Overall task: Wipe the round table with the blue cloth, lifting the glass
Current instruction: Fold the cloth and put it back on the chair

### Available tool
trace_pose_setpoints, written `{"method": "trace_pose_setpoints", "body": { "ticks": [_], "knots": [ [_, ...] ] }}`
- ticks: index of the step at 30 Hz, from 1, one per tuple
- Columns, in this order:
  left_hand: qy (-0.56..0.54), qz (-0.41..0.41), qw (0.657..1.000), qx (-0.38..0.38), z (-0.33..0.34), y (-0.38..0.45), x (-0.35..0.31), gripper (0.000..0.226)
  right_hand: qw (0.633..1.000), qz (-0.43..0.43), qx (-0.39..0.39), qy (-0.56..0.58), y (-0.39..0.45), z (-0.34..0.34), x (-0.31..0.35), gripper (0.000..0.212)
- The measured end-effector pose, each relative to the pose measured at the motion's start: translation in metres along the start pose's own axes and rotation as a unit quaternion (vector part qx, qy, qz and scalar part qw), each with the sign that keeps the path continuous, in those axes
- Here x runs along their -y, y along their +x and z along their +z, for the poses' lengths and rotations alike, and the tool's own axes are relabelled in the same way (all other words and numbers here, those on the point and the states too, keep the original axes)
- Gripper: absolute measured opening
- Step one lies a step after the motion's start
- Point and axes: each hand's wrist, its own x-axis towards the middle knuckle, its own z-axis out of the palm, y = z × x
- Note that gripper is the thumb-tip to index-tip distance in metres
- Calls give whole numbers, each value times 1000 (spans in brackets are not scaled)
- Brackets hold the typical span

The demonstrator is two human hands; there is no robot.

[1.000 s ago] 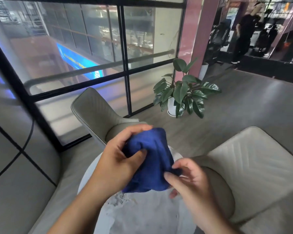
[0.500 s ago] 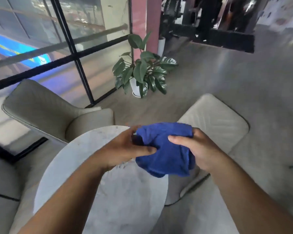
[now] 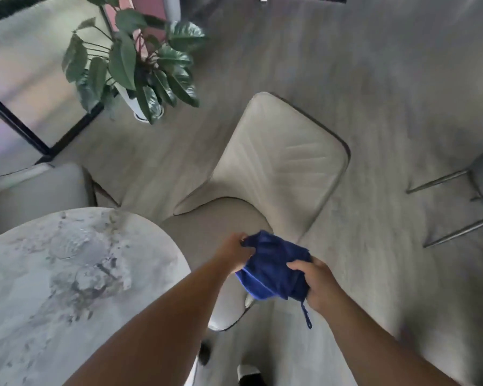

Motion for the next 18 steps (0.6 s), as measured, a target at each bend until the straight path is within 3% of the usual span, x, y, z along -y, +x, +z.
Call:
{"method": "trace_pose_setpoints", "body": {
  "ticks": [8, 13, 15, 18],
  "knots": [
    [24, -102, 994, -20, 75, 96, 67, 14, 997, 30, -54, -41, 103, -30, -68, 30],
    [135, -115, 984, -19, 107, 117, 82, 43, 993, 61, -84, -59, 136, -36, -89, 27],
    [171, -96, 980, 12, 120, 117, 80, 40, 990, 78, -91, -68, 144, -36, -93, 23],
    [109, -106, 982, 111, 141, 112, 79, 44, 986, 98, -100, -96, 153, -39, -100, 22]
  ]
}}
